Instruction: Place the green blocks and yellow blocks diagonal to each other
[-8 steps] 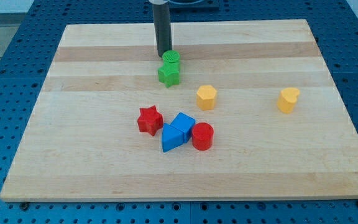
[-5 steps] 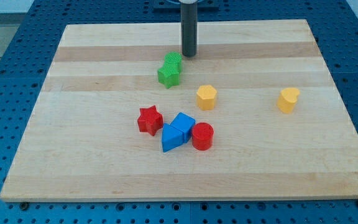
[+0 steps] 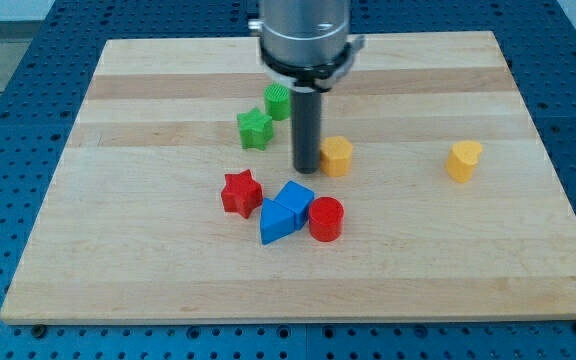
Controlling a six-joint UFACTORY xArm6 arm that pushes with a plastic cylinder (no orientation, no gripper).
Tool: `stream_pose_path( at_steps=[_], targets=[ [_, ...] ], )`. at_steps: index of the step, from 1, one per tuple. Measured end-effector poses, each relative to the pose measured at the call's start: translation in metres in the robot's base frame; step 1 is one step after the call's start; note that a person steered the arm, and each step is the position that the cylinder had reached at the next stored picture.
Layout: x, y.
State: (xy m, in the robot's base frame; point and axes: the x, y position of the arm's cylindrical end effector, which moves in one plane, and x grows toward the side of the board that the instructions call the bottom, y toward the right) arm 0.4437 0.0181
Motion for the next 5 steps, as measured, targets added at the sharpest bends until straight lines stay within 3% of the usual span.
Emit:
stream_pose_path(
  at_steps=[2, 5],
  targets=[
    [-0.032, 0.026],
    [-0.025, 0.117]
  ],
)
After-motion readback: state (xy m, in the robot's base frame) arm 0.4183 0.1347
